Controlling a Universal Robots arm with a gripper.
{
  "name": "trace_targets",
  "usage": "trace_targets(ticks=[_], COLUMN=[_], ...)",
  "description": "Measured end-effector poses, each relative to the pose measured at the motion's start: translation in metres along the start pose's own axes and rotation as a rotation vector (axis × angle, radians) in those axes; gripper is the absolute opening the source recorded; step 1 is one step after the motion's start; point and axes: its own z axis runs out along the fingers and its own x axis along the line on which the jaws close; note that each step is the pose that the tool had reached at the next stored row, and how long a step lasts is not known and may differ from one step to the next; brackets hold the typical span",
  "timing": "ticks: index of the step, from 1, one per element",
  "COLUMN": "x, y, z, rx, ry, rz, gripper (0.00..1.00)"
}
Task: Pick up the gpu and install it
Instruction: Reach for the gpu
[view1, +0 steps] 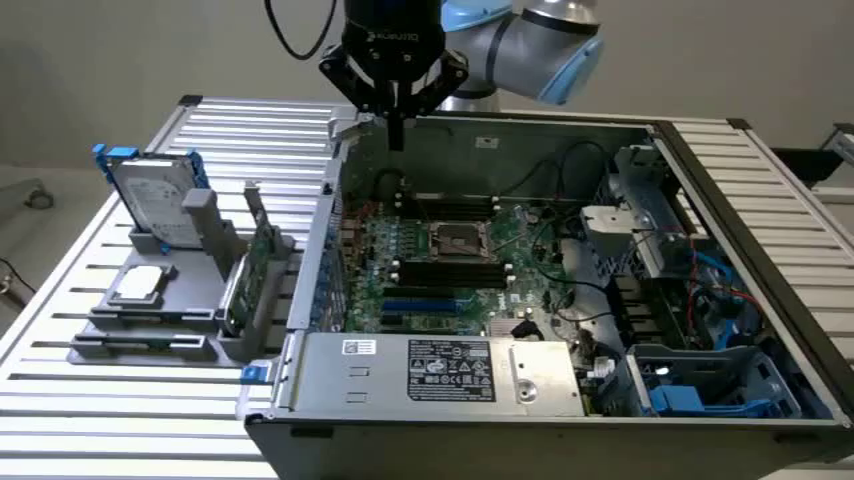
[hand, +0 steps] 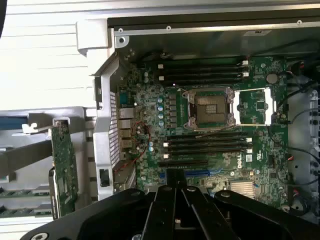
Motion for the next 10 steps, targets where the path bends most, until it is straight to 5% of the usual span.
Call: trace_targets(ticks=[10], x=[0.0], y=[0.0], z=[0.0], rx=[0.0], ry=[0.0], rz=[0.0], gripper=[0.11])
